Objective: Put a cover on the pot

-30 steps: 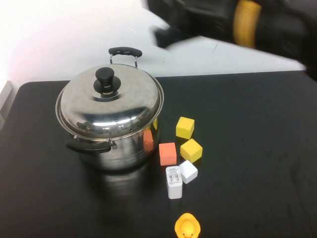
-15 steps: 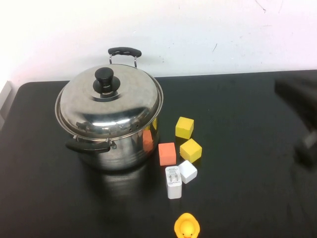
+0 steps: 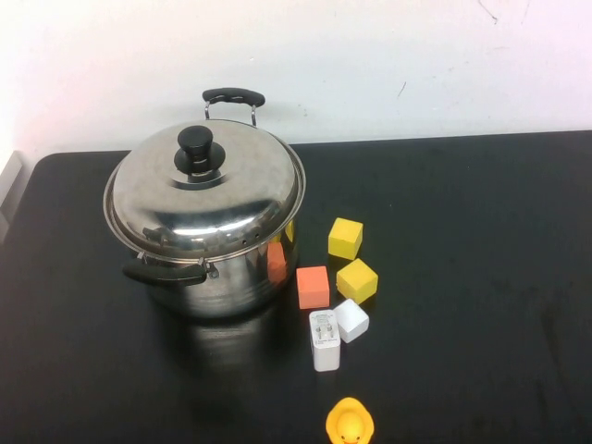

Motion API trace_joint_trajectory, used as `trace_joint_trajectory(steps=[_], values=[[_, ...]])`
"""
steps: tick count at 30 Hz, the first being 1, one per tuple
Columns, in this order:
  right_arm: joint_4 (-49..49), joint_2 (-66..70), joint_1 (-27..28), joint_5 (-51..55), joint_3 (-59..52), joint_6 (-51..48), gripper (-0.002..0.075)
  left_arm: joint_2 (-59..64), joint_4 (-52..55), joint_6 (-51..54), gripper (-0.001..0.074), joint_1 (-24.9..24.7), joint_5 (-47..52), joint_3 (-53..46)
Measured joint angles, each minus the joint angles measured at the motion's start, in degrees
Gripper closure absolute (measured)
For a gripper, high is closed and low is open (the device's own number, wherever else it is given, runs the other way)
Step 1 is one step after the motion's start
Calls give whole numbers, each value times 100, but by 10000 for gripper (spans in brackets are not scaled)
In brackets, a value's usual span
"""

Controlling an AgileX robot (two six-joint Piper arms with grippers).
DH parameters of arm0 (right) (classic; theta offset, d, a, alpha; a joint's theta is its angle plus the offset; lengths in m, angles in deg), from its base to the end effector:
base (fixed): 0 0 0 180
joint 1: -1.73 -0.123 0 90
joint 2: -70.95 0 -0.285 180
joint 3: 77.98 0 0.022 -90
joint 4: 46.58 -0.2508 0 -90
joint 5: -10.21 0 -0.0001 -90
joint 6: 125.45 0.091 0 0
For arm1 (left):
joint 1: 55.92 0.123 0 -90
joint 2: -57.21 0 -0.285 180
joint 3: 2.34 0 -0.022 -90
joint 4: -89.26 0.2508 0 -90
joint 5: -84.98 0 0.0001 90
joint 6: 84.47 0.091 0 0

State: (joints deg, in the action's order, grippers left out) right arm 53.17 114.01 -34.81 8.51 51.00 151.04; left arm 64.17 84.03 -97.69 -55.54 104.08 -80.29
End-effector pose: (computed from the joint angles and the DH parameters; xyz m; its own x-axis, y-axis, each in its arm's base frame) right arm 0.1063 0.0820 0.3148 -0.0259 -0.0900 -0.9956 -0.6210 0.7819 -0.0546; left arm 0.0532 -0.0024 0.1797 -0.2358 -0.3132 -0.9200 -0.0539 0.9494 -0.3094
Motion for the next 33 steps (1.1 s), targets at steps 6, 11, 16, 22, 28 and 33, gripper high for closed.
trace_joint_trajectory(steps=[6,11,16,22,28,33], values=[[-2893,-440,0,563,-524,-2536,726,0,0,-24,737,0,0,0],[-8245,-959,0,2050,-654,-8024,726,0,0,-24,736,0,0,0],[-9704,-1631,150,2533,-958,-9213,726,0,0,-24,737,0,0,0],[-10297,-2569,1674,2383,-1683,-9761,726,0,0,-24,736,0,0,0],[-10646,-3286,3418,1362,-2321,-10391,726,0,0,-13,736,0,0,0],[-10264,-3568,3868,1246,-2736,-9854,726,0,0,-13,736,0,0,0]])
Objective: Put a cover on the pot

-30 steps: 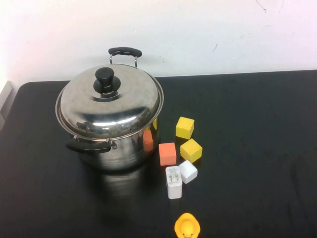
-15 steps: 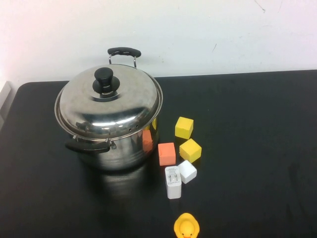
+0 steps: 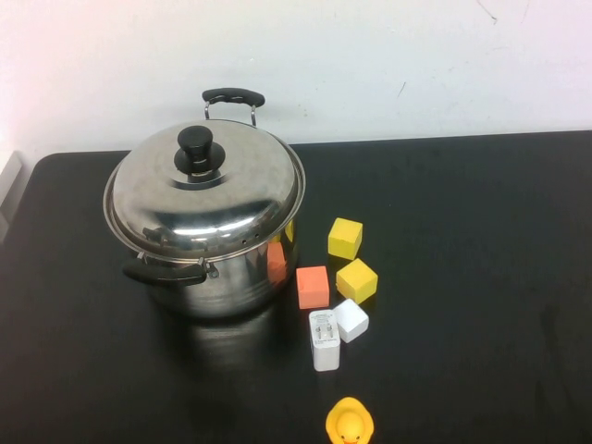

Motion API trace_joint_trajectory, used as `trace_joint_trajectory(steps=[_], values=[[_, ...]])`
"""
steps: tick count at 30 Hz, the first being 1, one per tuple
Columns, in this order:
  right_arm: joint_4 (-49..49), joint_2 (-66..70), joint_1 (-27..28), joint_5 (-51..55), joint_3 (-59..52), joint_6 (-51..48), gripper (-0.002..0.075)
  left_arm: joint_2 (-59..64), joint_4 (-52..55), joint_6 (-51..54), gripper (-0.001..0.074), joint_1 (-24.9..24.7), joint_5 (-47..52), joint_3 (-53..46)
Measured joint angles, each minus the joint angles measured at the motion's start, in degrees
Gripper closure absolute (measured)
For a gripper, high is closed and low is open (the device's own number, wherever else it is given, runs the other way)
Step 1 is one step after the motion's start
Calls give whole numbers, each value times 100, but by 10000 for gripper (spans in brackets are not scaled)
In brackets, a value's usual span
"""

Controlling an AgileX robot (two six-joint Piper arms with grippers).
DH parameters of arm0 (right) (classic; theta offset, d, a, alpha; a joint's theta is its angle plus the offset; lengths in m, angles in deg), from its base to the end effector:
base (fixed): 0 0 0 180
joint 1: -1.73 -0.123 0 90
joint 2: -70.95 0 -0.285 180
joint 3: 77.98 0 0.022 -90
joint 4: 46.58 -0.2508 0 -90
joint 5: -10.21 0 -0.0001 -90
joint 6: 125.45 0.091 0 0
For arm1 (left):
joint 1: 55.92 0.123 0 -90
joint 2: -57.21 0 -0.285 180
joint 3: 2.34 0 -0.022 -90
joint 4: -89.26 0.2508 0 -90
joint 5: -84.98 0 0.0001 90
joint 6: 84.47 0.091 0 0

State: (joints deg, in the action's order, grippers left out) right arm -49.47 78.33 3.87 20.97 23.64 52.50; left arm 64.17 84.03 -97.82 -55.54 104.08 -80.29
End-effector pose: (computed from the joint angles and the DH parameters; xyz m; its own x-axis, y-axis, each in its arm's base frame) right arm 0.0562 -0.0012 0.1897 -0.1128 0.0180 -0.9934 0.0296 0.9995 0.0148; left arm 0.0532 -0.0024 0.1797 -0.2357 -0.3153 -0.9193 -0.0544 0.9487 -0.3115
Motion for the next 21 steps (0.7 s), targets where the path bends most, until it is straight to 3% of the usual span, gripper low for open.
trace_joint_trajectory(steps=[6,21], values=[[838,-23,24,200,-37,1272,726,0,0,0,737,0,0,0],[1078,-23,-482,787,-16,1457,727,0,0,13,736,0,0,0]])
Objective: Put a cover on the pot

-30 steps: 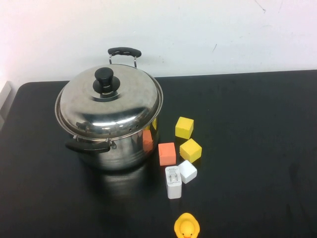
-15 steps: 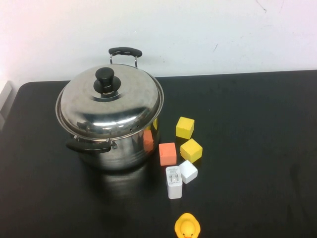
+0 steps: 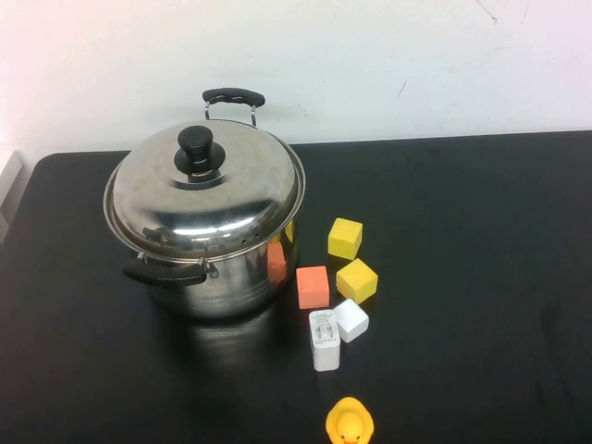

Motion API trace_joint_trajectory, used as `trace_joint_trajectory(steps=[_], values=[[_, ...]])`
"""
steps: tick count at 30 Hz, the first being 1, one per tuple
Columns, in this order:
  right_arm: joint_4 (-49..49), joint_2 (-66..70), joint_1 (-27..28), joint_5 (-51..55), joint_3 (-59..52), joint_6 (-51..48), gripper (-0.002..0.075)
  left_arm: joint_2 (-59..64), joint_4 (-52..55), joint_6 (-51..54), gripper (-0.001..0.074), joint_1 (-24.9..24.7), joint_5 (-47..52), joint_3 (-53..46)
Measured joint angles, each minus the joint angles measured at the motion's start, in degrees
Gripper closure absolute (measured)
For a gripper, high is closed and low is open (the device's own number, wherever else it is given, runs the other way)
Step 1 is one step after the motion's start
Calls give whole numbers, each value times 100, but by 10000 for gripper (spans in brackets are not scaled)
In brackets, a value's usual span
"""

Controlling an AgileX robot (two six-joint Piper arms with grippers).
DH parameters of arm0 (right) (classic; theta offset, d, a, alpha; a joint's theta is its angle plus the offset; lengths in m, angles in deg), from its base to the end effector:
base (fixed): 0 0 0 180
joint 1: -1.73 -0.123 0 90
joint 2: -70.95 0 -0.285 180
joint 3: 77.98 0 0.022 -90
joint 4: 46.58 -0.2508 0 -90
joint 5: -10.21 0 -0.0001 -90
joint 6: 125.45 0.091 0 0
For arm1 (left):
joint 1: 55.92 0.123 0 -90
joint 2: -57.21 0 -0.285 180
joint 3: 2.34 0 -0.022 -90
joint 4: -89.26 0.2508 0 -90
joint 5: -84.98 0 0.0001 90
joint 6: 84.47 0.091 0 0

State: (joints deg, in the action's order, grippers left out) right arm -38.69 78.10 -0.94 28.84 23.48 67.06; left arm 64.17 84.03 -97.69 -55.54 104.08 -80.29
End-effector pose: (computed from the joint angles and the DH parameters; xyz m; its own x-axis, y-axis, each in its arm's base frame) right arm 0.0539 -0.0015 0.1769 -0.2437 0.0763 -0.9668 0.0174 0.9971 0.0743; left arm 0.0532 -0.0024 0.1797 -0.2358 -0.3132 -0.9200 -0.0539 0.9494 -0.3094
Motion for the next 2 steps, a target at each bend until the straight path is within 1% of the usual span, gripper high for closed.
trace_joint_trajectory(steps=[2], values=[[0,0,0,9,0,11,727,0,0,0,736,0,0,0]])
